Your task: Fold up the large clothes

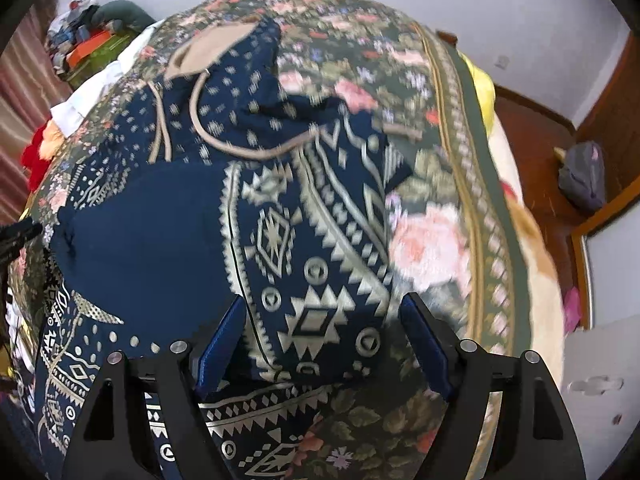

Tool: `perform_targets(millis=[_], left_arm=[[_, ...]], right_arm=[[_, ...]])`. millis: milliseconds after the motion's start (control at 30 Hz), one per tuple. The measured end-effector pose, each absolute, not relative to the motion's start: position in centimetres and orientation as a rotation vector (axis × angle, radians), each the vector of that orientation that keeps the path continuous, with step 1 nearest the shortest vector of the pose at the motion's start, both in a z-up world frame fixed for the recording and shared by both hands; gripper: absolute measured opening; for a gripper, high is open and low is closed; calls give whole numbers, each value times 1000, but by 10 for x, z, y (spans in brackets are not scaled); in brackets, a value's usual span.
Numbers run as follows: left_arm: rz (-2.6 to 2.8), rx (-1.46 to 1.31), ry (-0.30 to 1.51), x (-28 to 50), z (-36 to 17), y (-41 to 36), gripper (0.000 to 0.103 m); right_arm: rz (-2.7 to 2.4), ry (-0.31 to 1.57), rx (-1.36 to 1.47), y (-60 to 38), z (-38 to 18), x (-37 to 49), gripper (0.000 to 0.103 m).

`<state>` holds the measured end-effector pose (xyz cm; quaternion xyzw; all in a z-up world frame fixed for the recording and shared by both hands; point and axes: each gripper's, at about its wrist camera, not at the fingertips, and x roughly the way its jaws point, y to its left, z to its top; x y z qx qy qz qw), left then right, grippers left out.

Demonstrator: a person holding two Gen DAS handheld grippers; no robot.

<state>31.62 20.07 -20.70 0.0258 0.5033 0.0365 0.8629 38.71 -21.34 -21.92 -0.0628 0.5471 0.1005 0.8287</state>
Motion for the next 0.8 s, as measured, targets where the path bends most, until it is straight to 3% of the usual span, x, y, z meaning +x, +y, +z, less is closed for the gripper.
perform_targets(millis=[433, 800], left_arm=[[-43, -104, 1012, 417, -175, 187, 64], [-18, -206, 1076, 518, -225, 175, 65]], right_arm=[[309, 1091, 22, -191, -175, 470, 78], [352, 1189, 214, -142, -227, 576, 77]])
